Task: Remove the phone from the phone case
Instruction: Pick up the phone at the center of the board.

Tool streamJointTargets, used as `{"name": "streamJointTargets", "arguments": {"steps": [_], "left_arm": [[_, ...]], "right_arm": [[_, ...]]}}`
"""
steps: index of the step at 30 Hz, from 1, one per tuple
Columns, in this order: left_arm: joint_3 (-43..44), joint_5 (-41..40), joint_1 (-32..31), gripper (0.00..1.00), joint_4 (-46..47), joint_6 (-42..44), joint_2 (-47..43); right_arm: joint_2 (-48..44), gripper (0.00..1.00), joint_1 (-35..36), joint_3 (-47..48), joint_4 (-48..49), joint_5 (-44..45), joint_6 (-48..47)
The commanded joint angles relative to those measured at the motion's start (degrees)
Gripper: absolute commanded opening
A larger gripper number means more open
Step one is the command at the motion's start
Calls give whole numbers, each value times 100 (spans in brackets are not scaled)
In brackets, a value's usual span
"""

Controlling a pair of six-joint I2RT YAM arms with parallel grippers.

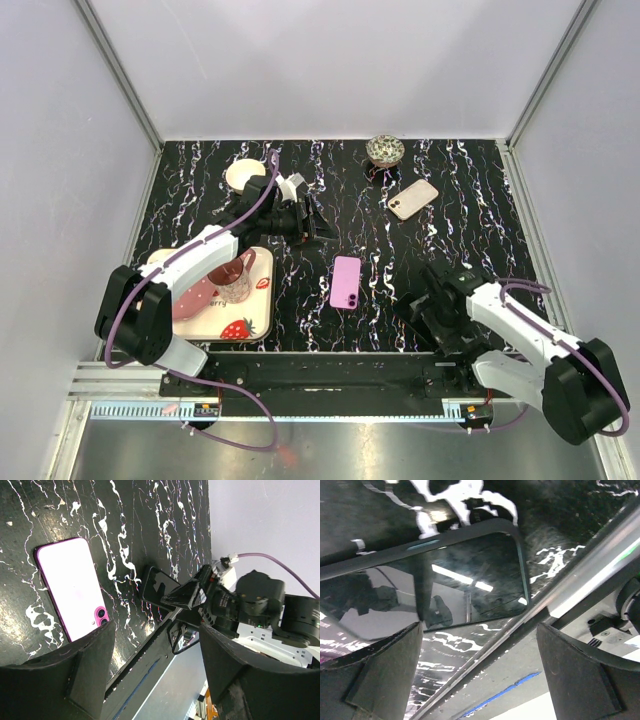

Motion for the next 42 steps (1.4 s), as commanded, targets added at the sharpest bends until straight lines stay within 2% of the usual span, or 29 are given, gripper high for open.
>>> {"name": "streamJointTargets", "arguments": {"steps": [1,10,16,20,22,26,30,36,39,42], "left_arm": [[172,162,-25,70,209,73,52],[155,162,-33,70,244,65,114],[138,154,-51,70,245,64,114],[138,162,-60,69,253,64,106],[129,127,-69,69,253,64,88],[129,127,-77,69,253,56,79],[33,110,-95,69,323,21,53],[-117,118,-113,69,359,12,-79],[-126,101,-113,69,298,64,-141],[-135,101,-113,69,280,91,-167]], "right_arm": [[64,100,29,-335,171,-374,509],[-165,100,29,-432,303,-120,694],[-620,100,29,-414,575,758,1028],[-824,100,29,-511,1172,1233,1273],[-719,100,29,-520,1479,1356,1090],[-307,100,37,-546,2733,999,651],[631,99,37,-494,3783,575,343],[1951,100,29,613,3556,803,-316],[2303,100,29,1139,3038,987,-256],[2655,100,20,1570,2002,1286,157]]}}
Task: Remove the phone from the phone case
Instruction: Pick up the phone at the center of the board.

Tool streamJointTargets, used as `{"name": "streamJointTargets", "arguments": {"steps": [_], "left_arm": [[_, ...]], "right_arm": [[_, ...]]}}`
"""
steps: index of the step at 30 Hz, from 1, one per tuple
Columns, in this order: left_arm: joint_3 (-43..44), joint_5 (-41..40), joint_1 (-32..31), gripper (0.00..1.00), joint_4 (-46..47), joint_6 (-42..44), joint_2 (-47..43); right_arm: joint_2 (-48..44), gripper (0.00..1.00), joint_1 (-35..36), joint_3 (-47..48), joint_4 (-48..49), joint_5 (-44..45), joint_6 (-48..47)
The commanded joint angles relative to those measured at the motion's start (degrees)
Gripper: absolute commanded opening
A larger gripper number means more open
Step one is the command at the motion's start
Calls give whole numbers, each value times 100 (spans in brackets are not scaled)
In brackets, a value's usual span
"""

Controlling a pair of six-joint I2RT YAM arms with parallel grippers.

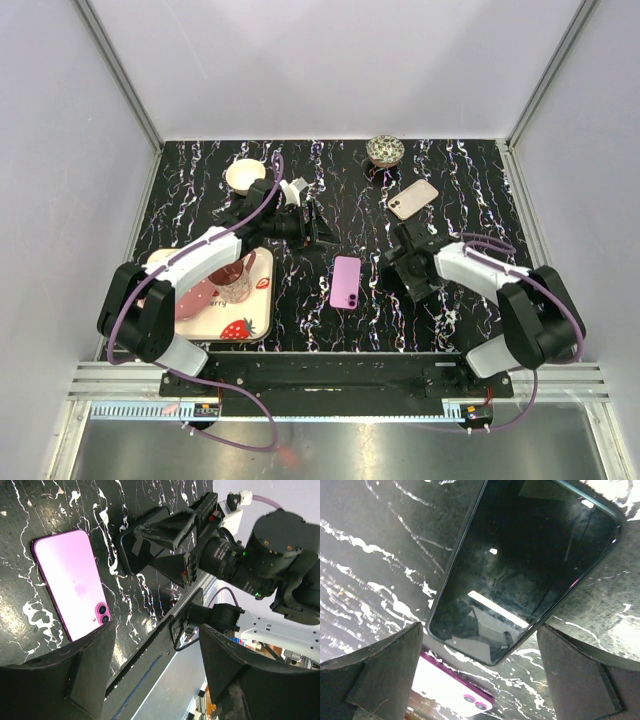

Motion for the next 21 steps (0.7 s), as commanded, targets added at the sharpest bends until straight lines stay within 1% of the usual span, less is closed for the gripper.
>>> {"name": "streamJointTargets", "arguments": {"steps": [1,4,9,12,15,17,21], "left_arm": [[-26,64,-21,70,199,104,-265],[-26,72,-21,69,216,95,-239],[-26,134,-21,69,208,113,-248],[1,134,-21,70,94,209,-292],[1,90,-12,69,-12,306,-344],[-8,64,-3,69,-39,332,-379],[10,81,-3,69,-47,350,-362]], "right_arm": [[472,100,11,658,-1511,666,363],[912,100,-15,1053,-2137,597,838],[1754,100,-42,1695,-2499,289,812],[2054,100,-59,2082,-2763,201,847],[2038,100,-85,2145,-2781,183,900],[1915,100,-147,2031,-2589,201,883],[1283,100,-217,1496,-2158,271,803]]}}
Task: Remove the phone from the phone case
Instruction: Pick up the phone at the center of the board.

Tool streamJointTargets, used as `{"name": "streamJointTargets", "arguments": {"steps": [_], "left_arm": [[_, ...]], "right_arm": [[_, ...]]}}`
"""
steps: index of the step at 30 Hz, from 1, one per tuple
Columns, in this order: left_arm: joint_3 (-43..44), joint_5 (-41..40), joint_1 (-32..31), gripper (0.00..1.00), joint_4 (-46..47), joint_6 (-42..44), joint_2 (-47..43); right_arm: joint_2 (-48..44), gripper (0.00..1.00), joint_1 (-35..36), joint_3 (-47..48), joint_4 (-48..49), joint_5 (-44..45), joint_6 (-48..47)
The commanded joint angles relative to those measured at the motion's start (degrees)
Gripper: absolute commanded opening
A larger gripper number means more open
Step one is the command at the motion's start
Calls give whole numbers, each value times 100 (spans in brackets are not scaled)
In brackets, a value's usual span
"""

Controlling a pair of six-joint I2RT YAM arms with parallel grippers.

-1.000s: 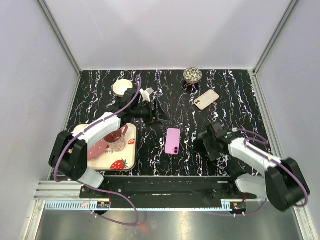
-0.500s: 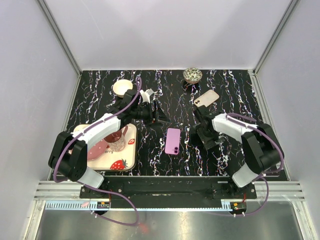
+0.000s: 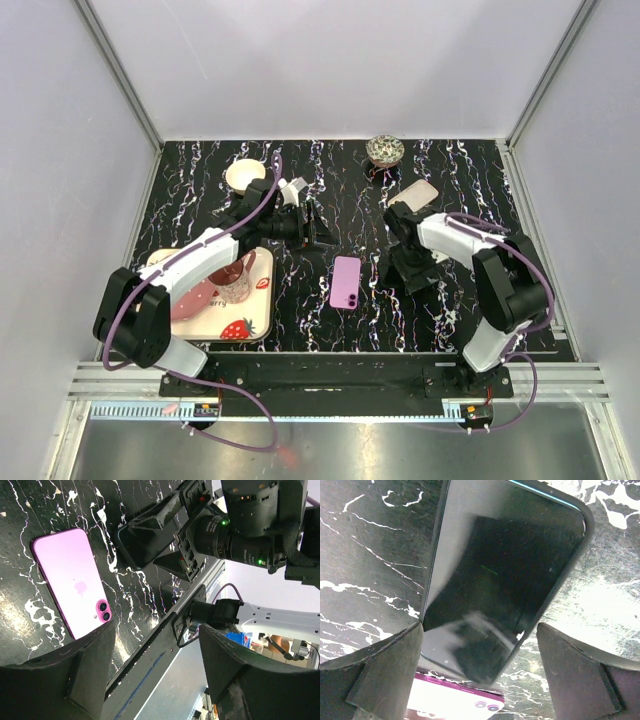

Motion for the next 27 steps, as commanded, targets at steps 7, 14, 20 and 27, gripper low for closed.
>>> {"name": "streamJointTargets", "arguments": {"steps": [7,14,20,27], "left_arm": [[58,110,-3,70,165,101,-99],[14,162,-3,70,209,92,-117],[-39,110,6,69,112,145,-257],[-48,110,32,70,121,136,-301]], "right_arm": [[-1279,100,-192,-1169,583,390,117],[-1184,100,-367,-1065,944,338,-278],[-1087,100,-420,-871,1260,241,-428],[-341,100,-508,-318,621,57,-507]]}}
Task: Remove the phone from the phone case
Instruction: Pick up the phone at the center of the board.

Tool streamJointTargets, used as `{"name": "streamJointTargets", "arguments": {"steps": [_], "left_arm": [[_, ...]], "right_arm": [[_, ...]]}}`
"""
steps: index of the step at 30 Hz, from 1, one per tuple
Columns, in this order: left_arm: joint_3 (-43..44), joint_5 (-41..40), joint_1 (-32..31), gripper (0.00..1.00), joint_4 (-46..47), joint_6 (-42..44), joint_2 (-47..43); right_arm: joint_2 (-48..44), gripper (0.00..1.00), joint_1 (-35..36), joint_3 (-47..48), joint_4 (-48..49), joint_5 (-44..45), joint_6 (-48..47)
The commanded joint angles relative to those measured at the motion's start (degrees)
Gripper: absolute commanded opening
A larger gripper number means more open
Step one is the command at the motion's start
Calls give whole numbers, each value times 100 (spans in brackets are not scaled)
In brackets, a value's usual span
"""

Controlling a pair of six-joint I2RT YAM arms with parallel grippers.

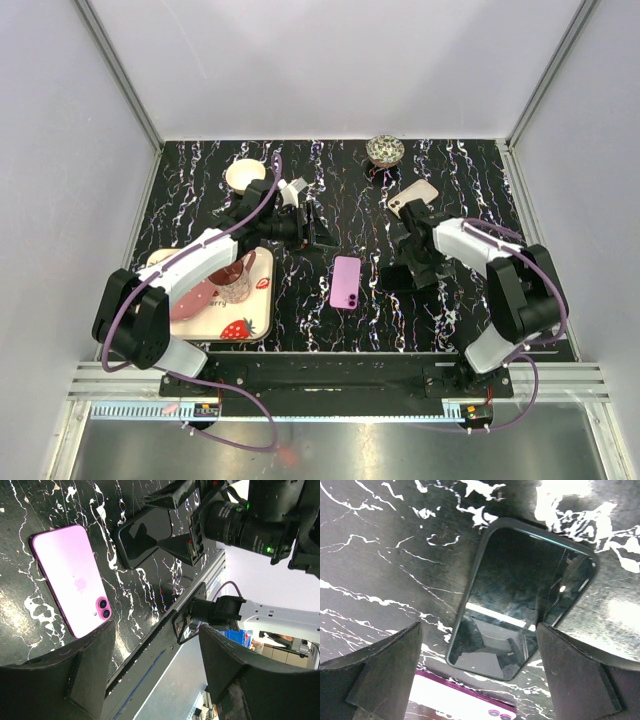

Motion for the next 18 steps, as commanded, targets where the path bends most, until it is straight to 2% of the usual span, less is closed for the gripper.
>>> {"name": "streamJointTargets", "arguments": {"steps": [1,10,14,18], "left_arm": [[-45,64,30,69,178,79,-253],[-116,55,30,69,178,105,-306],[-125,29,39,69,143,123,-315],[-90,81,39,69,178,71,-254]], "right_arm": [[602,100,-53,489,-500,-42,-104],[1034,100,-62,551,-571,-455,10],[526,100,-62,446,-693,-298,80],[-326,100,-18,437,-1211,623,27]]}}
